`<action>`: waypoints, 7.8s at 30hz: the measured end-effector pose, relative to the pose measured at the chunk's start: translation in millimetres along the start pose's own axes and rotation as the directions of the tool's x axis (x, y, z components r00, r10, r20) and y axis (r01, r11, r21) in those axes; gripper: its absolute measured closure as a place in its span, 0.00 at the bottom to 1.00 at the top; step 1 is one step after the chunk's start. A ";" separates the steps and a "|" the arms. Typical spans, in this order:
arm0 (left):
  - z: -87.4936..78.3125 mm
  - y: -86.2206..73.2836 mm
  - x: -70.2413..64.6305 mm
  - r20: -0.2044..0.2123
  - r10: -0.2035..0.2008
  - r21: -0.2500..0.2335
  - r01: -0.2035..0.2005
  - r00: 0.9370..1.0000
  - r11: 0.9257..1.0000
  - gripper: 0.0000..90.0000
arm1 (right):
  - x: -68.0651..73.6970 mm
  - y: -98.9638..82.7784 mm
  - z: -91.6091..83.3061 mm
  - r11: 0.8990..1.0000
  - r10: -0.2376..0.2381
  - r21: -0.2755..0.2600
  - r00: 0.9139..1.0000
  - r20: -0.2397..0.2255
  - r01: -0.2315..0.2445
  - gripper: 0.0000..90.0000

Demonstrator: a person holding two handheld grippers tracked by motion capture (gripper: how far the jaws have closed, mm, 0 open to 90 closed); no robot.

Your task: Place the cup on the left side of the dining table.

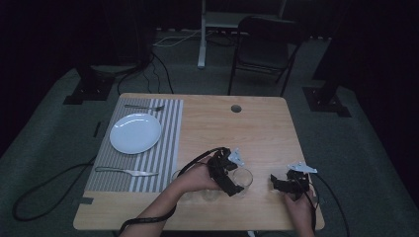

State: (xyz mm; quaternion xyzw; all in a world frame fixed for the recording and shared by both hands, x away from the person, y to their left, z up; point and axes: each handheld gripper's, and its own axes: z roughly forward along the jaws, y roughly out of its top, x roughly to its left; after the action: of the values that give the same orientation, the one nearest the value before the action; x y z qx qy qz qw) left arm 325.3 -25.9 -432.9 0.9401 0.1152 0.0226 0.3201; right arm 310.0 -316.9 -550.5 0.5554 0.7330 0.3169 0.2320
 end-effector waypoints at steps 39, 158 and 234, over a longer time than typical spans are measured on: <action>34.0 28.0 -7.2 -0.020 0.064 0.218 -0.058 0.998 0.974 0.32 | -0.1 0.2 0.2 1.000 0.001 0.000 1.000 0.000 -0.001 0.14; -137.8 -161.1 117.0 -0.466 -0.471 0.041 0.550 0.749 0.834 0.32 | -0.3 0.5 0.4 1.000 0.002 0.000 1.000 0.003 -0.002 0.14; -139.7 -273.9 69.0 -0.530 -0.737 -0.347 0.685 0.420 0.640 0.02 | -0.3 0.5 0.4 1.000 0.002 0.000 1.000 0.003 -0.002 0.14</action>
State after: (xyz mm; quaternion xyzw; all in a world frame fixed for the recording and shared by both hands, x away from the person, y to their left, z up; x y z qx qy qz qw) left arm 320.8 284.0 -490.3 0.7228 0.6001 0.2024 0.2765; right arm 310.7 -317.0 -550.4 0.5565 0.7322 0.3163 0.2326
